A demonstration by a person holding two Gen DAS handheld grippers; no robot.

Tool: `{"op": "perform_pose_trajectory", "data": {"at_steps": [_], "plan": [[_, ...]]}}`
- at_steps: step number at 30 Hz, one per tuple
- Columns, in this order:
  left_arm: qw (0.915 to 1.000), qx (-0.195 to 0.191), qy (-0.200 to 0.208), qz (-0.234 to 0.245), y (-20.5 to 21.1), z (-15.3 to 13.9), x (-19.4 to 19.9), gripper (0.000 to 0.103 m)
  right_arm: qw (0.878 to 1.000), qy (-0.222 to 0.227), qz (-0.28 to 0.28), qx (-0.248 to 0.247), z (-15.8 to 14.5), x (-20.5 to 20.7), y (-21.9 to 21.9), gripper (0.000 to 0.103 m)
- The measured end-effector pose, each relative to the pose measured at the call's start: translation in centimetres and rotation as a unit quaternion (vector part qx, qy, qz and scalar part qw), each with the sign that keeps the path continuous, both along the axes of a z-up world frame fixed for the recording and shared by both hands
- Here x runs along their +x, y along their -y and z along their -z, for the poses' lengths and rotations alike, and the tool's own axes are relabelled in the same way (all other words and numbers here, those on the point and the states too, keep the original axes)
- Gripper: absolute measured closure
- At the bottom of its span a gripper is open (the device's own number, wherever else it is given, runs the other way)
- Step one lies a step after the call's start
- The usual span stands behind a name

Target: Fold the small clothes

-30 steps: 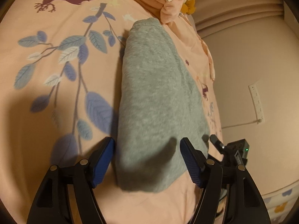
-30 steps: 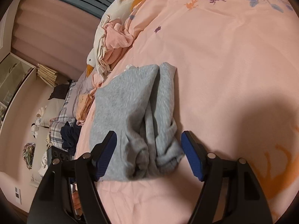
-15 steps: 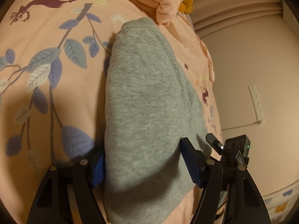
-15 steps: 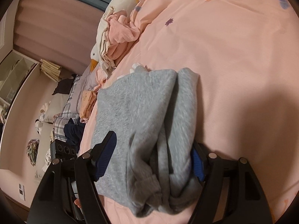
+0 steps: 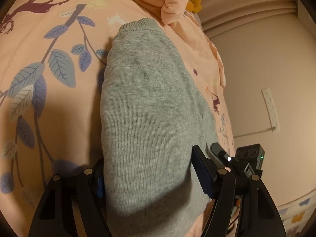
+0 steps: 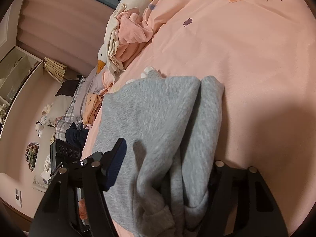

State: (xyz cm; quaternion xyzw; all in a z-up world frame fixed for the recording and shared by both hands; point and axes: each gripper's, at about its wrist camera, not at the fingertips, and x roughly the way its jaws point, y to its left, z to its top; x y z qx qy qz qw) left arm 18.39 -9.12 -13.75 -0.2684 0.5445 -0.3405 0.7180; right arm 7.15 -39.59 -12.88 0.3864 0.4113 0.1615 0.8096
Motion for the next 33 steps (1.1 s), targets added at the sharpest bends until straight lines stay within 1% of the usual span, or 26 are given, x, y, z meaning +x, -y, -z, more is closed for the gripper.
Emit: {"op": "perform_pose_trajectory", "data": {"at_steps": [2, 5, 9, 11, 13, 17, 21, 24, 27, 29, 33], "plan": [[1.0000, 0.005, 0.002, -0.002, 0.1, -0.1, -0.1, 0.032, 1.000, -0.001, 0.005, 0.000, 0.2, 0.0, 0.2, 0.050], [0.9999, 0.014, 0.007, -0.005, 0.5, -0.3, -0.3, 0.032, 1.000, -0.005, 0.016, -0.003, 0.4, -0.2, 0.4, 0.060], [0.9994, 0.029, 0.015, -0.013, 1.0, -0.6, -0.7, 0.032, 1.000, -0.005, 0.024, -0.019, 0.2, -0.4, 0.0, 0.065], [0.9987, 0.043, 0.024, -0.015, 1.2, -0.9, -1.0, 0.032, 0.999, 0.001, 0.023, -0.033, -0.1, -0.6, -0.5, 0.066], [0.9981, 0.051, 0.031, -0.016, 1.4, -1.1, -1.2, 0.033, 0.999, 0.009, 0.017, -0.035, -0.3, -0.8, -1.0, 0.067], [0.9973, 0.062, 0.032, -0.025, 1.2, -1.1, -1.2, 0.043, 0.998, 0.019, 0.019, -0.057, -1.0, -0.9, -1.8, 0.072], [0.9962, 0.073, 0.037, -0.029, 1.2, -1.5, -1.6, 0.047, 0.996, 0.028, 0.024, -0.084, -1.8, -1.1, -2.6, 0.074], [0.9941, 0.090, 0.054, -0.027, 1.5, -2.2, -2.1, 0.049, 0.994, 0.036, 0.026, -0.102, -2.4, -1.3, -3.1, 0.077], [0.9915, 0.102, 0.077, -0.022, 2.0, -3.0, -2.8, 0.050, 0.990, 0.057, 0.021, -0.129, -3.6, -1.6, -4.1, 0.078], [0.9900, 0.107, 0.091, -0.018, 2.1, -3.6, -3.2, 0.051, 0.985, 0.076, 0.012, -0.157, -4.7, -2.0, -5.1, 0.078], [0.9882, 0.111, 0.105, -0.014, 2.0, -4.4, -3.8, 0.051, 0.976, 0.098, -0.003, -0.195, -5.9, -2.6, -6.7, 0.078]]}}
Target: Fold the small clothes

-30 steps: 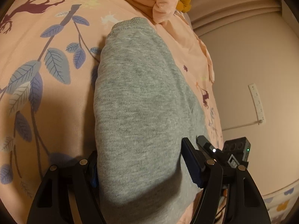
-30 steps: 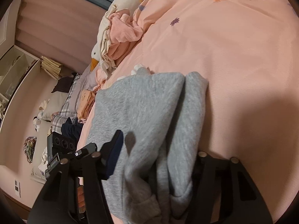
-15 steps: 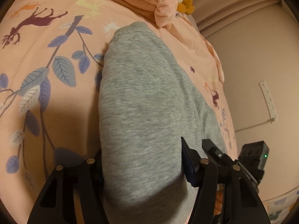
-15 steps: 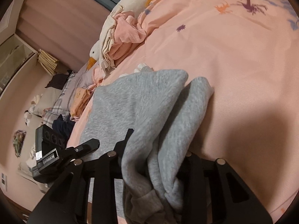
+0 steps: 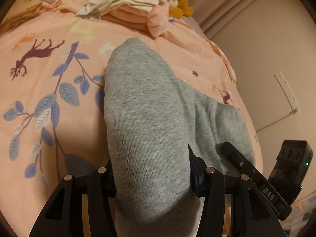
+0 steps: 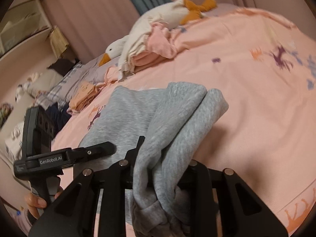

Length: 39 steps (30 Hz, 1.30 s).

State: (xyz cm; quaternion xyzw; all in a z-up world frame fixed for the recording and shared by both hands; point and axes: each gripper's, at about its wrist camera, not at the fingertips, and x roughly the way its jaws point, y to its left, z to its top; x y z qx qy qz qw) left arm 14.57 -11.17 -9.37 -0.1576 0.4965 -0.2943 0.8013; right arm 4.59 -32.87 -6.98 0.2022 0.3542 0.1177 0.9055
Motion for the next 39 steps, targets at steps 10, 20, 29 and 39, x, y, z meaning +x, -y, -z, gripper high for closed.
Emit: {"op": "perform_pose_trajectory", "data": {"at_steps": [10, 20, 29, 39], "plan": [[0.9998, -0.003, 0.013, -0.011, -2.7, -1.3, -2.1, 0.051, 0.999, 0.012, -0.030, -0.014, -1.3, -1.5, -2.9, 0.078], [0.9985, -0.008, 0.032, -0.043, -7.3, -3.2, -4.0, 0.051, 0.997, 0.036, -0.067, -0.014, -3.3, -2.4, -7.1, 0.078], [0.9965, -0.011, 0.040, -0.073, -10.4, -4.0, -4.2, 0.051, 0.994, 0.046, -0.097, -0.013, -4.3, -1.8, -10.4, 0.078], [0.9940, -0.010, 0.049, -0.097, -13.1, -4.5, -3.5, 0.051, 0.991, 0.052, -0.119, -0.011, -4.9, -0.2, -13.2, 0.078]]}}
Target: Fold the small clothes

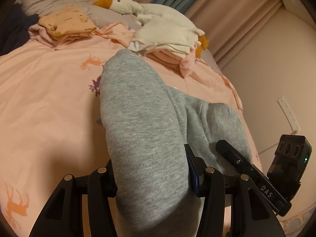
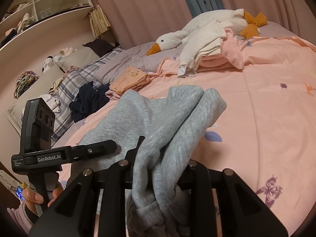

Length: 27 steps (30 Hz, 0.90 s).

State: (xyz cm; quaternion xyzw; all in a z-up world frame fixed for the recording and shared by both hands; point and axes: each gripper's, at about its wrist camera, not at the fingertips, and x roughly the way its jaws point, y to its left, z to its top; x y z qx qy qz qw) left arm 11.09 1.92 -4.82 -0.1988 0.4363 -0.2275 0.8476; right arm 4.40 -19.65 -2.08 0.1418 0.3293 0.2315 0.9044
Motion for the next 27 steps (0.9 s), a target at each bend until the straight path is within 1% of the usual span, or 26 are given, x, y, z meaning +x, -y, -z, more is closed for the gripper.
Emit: {"op": "perform_pose_trajectory", "data": {"at_steps": [11, 27], "plan": [[0.9999, 0.009, 0.003, -0.010, -0.8, 0.2, 1.9, 0.051, 1.000, 0.002, -0.008, 0.001, 0.1, 2.5, -1.6, 0.078], [0.9999, 0.012, 0.000, -0.007, -0.1, 1.7, 5.3, 0.051, 1.000, -0.001, 0.003, 0.002, 1.4, 6.0, -1.4, 0.078]]}}
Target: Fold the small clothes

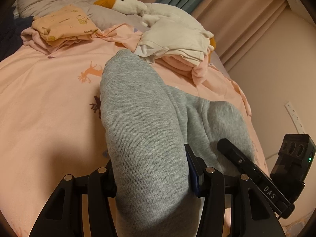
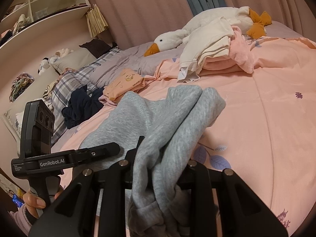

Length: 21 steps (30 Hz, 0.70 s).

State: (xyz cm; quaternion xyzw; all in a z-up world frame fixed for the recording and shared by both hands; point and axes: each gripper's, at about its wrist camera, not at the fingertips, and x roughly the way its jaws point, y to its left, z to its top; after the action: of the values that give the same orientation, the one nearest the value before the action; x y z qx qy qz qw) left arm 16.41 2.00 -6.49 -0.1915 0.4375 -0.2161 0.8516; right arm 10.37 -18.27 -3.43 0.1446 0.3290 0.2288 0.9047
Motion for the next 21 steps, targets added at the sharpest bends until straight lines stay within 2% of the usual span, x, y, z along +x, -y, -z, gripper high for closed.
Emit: {"op": "perform_pose_trajectory", "data": {"at_steps": [21], "plan": [[0.9991, 0.022, -0.036, -0.001, 0.6, 2.9, 1.1, 0.051, 0.999, -0.039, 0.009, -0.012, 2.8, 1.5, 0.4, 0.077]]}}
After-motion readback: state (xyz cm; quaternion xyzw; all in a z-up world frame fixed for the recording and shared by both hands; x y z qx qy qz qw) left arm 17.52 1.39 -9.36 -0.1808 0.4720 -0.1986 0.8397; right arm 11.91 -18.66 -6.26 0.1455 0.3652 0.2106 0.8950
